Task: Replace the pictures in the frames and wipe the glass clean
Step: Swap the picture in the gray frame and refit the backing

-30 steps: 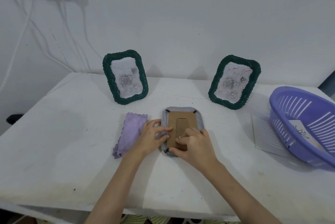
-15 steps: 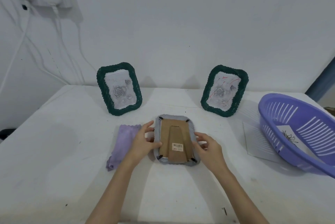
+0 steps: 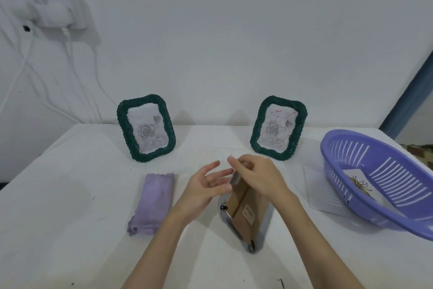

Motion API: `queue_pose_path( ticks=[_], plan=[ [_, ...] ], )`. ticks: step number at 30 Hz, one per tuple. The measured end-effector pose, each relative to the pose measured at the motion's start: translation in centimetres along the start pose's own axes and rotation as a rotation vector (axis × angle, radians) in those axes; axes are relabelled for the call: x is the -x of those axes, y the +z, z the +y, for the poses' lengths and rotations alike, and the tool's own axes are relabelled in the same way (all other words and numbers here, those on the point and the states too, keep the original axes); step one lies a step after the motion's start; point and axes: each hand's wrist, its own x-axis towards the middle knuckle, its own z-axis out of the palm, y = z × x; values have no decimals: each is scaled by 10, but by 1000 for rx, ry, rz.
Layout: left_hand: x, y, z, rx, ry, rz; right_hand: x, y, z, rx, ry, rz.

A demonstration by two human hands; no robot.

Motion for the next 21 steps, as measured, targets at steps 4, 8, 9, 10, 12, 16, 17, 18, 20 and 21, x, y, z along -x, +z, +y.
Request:
queue_pose_path(
  ticks=[4, 8, 9, 10, 12, 16, 17, 18, 20, 21],
  plan=[
    [3, 5, -17, 305, -105, 19, 3, -6, 10, 113, 66, -21],
    [4, 11, -25, 500, -188, -6, 0, -21, 9, 117, 57, -17],
    [2, 12, -27, 480, -187, 0, 1, -25, 8, 89, 46, -5],
    [0, 11, -29, 412, -181, 24, 2, -28, 7, 34, 42, 5],
    [-5, 6, -34, 269, -183, 60, 6, -32, 5, -146, 57, 15],
    [-8, 0, -34, 236, -245, -39, 7, -35, 2, -486, 58, 24],
    [-8, -1, -34, 242, -256, -72, 6, -36, 1, -541, 45, 29],
    [-9, -2, -33, 255, -259, -107, 5, -35, 1, -589, 32, 37],
    [-8, -3, -33, 263, -243, -159, 5, -33, 2, -660, 13, 56],
    [-7, -3, -33, 254, -230, -162, 4, -33, 3, -694, 10, 68]
  ],
)
